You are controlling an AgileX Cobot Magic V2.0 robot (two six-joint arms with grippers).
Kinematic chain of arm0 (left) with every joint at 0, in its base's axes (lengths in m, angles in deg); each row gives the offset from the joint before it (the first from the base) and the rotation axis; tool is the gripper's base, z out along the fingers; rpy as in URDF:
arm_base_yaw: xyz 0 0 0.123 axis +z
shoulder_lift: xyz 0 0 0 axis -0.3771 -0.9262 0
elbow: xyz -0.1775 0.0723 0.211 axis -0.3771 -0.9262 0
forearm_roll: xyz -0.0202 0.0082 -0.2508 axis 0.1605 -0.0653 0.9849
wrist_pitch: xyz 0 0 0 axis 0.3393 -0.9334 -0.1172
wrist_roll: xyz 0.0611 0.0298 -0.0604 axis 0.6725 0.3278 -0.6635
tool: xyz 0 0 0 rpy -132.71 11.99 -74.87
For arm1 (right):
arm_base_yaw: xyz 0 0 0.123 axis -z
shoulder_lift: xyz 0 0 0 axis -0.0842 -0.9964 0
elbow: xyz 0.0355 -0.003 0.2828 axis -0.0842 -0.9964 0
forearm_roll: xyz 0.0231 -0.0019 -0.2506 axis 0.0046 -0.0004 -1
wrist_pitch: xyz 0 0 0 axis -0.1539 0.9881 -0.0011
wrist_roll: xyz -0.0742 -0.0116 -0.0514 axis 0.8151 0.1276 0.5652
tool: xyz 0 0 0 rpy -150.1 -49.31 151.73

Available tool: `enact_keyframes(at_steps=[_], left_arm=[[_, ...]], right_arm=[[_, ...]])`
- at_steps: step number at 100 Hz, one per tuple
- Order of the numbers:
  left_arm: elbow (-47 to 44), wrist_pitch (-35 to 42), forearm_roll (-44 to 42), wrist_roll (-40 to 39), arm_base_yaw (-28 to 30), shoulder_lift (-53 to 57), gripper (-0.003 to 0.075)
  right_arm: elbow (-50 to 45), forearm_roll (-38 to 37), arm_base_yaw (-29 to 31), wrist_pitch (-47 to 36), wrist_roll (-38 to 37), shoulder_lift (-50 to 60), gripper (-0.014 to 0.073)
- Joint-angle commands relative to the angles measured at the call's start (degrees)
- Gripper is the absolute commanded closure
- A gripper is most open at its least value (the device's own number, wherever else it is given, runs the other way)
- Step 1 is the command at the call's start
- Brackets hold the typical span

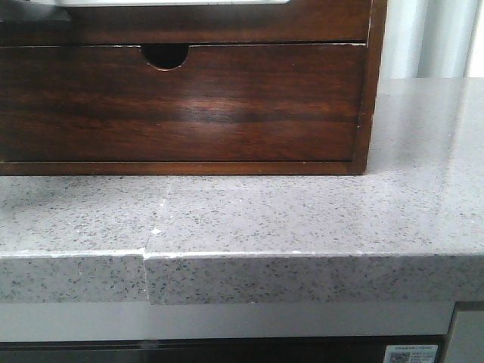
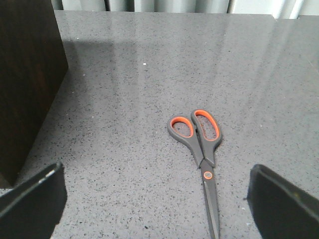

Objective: Put scissors in drawer with both arms
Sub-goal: 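Pull the drawer open toward the robot with the left gripper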

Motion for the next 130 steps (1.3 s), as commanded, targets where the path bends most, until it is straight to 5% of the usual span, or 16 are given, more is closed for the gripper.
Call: enact_keyframes(at_steps=[1, 30, 62, 130], left_arm=[[2.11, -2.42, 6.77, 0.41, 0.11, 0.60, 0.0373], [2.11, -2.31, 6.77, 0.41, 0.11, 0.48, 0.0561], [1.78, -6.10, 2.55, 0.41, 0.11, 0.71, 0.0682], [-19.17, -6.43, -1.56, 1.80, 0.11, 29.26, 0.0741]], right_arm=[[2.11, -0.17, -0.09, -4.46, 0.32, -0.55, -0.0076], [2.11, -0.17, -0.09, -4.46, 0.32, -0.55, -0.0076], [2.11, -0.17, -0.09, -4.46, 0.32, -0.55, -0.0076], [2.11, -0.17, -0.09, -4.02, 0.32, -0.55, -0.0076]])
